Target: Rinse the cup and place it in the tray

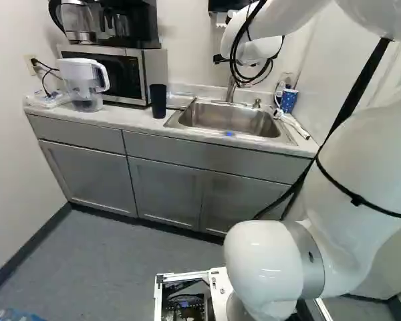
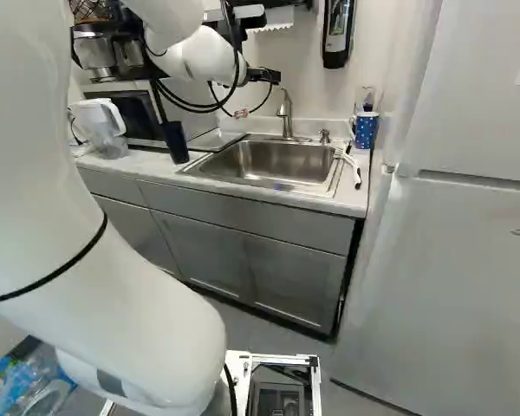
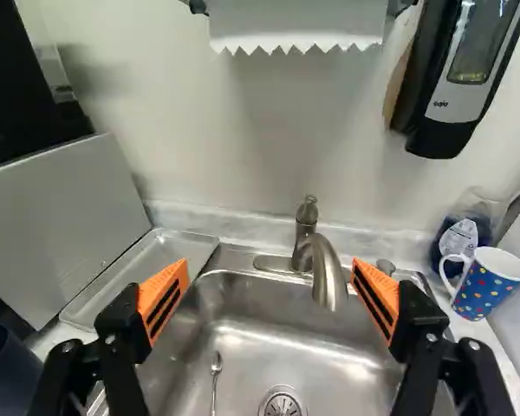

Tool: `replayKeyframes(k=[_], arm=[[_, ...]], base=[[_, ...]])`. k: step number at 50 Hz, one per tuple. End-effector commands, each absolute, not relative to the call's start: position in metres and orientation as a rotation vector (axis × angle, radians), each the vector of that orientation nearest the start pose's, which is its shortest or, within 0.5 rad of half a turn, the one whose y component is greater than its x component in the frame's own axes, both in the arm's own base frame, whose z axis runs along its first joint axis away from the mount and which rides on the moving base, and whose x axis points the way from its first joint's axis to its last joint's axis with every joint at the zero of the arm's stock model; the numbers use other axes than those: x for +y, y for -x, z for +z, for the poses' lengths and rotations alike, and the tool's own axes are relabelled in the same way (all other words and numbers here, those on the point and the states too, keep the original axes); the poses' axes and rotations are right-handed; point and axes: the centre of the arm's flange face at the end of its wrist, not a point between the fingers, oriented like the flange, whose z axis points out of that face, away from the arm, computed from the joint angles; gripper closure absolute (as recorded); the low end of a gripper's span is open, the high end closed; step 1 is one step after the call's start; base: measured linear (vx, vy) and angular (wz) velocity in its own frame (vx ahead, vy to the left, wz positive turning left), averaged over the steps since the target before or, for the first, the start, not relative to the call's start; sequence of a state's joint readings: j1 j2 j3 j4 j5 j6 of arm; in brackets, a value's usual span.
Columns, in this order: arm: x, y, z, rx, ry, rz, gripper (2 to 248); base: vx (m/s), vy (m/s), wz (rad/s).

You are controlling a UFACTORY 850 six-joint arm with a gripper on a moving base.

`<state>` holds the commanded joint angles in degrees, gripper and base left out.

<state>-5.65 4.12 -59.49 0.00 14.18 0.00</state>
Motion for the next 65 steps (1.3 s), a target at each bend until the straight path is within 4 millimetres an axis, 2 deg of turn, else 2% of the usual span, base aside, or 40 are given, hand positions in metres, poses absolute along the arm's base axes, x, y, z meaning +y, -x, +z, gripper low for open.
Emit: replayKeyframes(k=[32, 65], arm=[[-0.0501, -0.5057, 0.679, 0.123, 2.491, -2.01, 3], [-0.0503, -0.5138, 0.6777, 0.122, 2.507, -1.989, 3]], base=[[0.086, -0.001, 0.0], [0.002, 0.0, 0.001]])
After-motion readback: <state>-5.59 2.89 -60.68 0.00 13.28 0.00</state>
